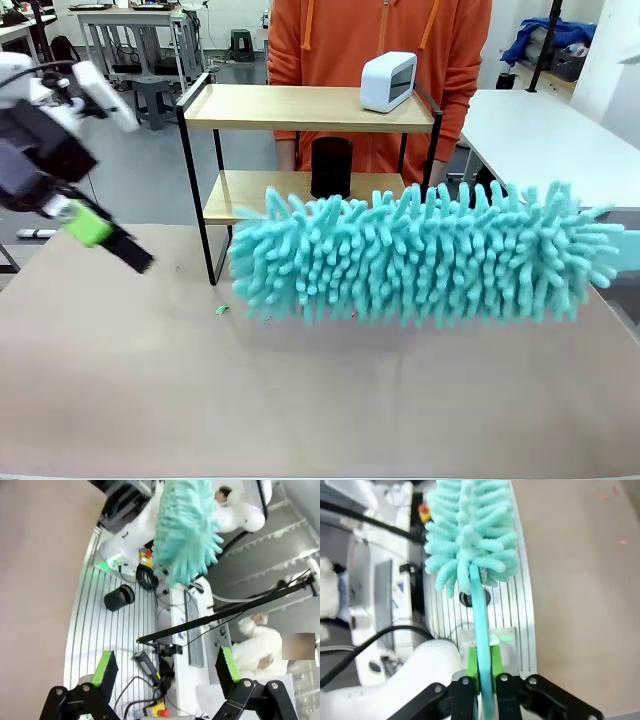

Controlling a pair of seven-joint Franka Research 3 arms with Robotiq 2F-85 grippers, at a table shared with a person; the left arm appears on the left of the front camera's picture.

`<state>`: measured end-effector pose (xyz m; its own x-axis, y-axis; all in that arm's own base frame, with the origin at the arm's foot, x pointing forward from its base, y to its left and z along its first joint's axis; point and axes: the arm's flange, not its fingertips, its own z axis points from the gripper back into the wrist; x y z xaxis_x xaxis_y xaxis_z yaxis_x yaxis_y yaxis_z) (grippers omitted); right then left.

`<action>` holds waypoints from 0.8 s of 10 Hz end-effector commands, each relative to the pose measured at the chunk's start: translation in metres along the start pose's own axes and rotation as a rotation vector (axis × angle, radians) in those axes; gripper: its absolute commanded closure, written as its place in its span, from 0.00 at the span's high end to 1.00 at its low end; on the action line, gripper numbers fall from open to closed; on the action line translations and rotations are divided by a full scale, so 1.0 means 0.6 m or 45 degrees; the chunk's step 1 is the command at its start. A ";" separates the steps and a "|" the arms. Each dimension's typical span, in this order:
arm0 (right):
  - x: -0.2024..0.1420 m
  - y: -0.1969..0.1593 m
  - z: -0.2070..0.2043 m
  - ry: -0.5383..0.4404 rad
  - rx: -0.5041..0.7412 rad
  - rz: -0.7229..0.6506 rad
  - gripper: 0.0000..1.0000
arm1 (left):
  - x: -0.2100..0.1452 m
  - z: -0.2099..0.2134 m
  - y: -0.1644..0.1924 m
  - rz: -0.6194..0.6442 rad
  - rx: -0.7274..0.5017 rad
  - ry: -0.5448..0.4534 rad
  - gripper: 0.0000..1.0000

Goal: Clean the shelf.
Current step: Hand the Duster back to the human.

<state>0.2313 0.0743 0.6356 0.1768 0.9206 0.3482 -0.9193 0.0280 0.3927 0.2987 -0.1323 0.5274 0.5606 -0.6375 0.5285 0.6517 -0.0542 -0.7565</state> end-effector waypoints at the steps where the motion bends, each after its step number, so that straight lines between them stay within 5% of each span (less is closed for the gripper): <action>1: 0.043 -0.019 0.021 0.199 0.003 0.085 0.13 | 0.058 -0.040 0.003 -0.062 0.034 0.172 1.00; 4: 0.099 -0.029 0.008 0.270 0.085 0.087 0.13 | 0.109 -0.126 0.006 -0.223 0.092 0.187 1.00; 8: 0.113 -0.057 -0.007 0.163 0.120 0.032 0.13 | 0.122 -0.218 -0.003 -0.399 0.016 0.100 1.00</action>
<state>0.2709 0.1356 0.6365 0.0524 0.9750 0.2161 -0.8870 -0.0540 0.4586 0.2817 -0.2738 0.5270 0.3190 -0.6807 0.6595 0.7973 -0.1835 -0.5751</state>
